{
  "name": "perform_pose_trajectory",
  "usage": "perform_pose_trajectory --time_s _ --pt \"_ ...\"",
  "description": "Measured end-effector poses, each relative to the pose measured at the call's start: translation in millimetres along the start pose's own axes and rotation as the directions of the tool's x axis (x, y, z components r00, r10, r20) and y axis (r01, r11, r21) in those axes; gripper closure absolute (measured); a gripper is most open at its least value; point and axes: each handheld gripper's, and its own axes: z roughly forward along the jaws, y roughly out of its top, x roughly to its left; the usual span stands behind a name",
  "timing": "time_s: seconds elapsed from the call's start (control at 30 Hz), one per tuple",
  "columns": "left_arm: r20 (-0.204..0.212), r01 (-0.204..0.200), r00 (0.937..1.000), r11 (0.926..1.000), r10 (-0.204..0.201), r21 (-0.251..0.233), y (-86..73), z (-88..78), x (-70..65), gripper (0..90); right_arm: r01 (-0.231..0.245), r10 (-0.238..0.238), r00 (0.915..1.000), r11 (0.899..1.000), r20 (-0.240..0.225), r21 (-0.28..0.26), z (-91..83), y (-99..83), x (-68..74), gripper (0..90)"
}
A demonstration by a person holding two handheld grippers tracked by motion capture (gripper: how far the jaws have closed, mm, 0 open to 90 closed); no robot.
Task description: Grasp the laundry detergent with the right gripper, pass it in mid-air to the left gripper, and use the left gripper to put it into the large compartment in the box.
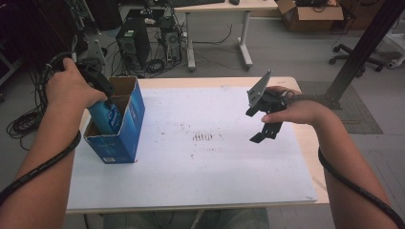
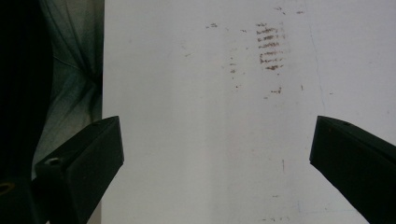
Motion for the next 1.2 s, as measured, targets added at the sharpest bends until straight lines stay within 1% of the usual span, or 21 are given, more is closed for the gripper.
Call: perform_pose_trajectory --time_s 0.13,0.2,0.33,0.37,0.4,0.6,0.73,0.9,1.2 --pt "-0.013 -0.007 0.9999 1.0 0.007 -0.006 0.5 9.2 -0.9 38.2 -0.002 0.002 1.0 1.0 0.0 0.002 -0.2 0.5 -0.1 2.8" --pt "-0.016 -0.004 0.9999 0.9998 0.004 -0.018 0.6 11.9 -1.0 38.2 -0.001 0.001 1.0 1.0 0.0 0.002 -0.2 0.6 -0.5 2.9" --pt "-0.02 -0.004 0.9998 0.9997 0.004 -0.022 0.3 18.0 -1.6 38.2 -0.004 0.004 1.0 1.0 0.0 0.003 0.5 0.6 -0.1 2.9" --pt "-0.02 -0.006 0.9998 0.9997 0.006 -0.022 0.3 19.6 -1.6 38.2 -0.004 0.004 1.0 1.0 0.0 0.003 0.5 0.6 -0.1 2.9" --pt "-0.016 0.0 0.9999 0.9998 -0.001 -0.02 0.1 21.9 -2.3 38.2 -0.001 0.001 1.0 1.0 0.0 0.001 0.8 0.6 -0.2 2.9" --pt "-0.011 -0.014 0.9998 0.9999 0.014 -0.006 0.2 33.2 -5.4 38.2 -0.004 0.004 1.0 1.0 -0.003 0.0 2.4 0.7 0.1 2.8" --pt "-0.006 -0.012 0.9999 0.9999 0.012 -0.003 -0.2 40.2 -6.8 38.2 -0.003 0.003 1.0 1.0 -0.004 -0.002 3.3 0.6 0.3 2.9" --pt "-0.004 -0.008 1.0 1.0 0.008 -0.005 -0.4 46.8 -6.1 38.2 -0.004 0.004 1.0 1.0 -0.003 -0.003 2.7 0.3 1.0 2.8" --pt "-0.008 -0.008 0.9999 0.9999 0.008 0.009 0.8 56.9 -6.3 38.2 -0.004 0.004 1.0 1.0 -0.004 -0.006 3.7 -1.0 1.6 2.9"
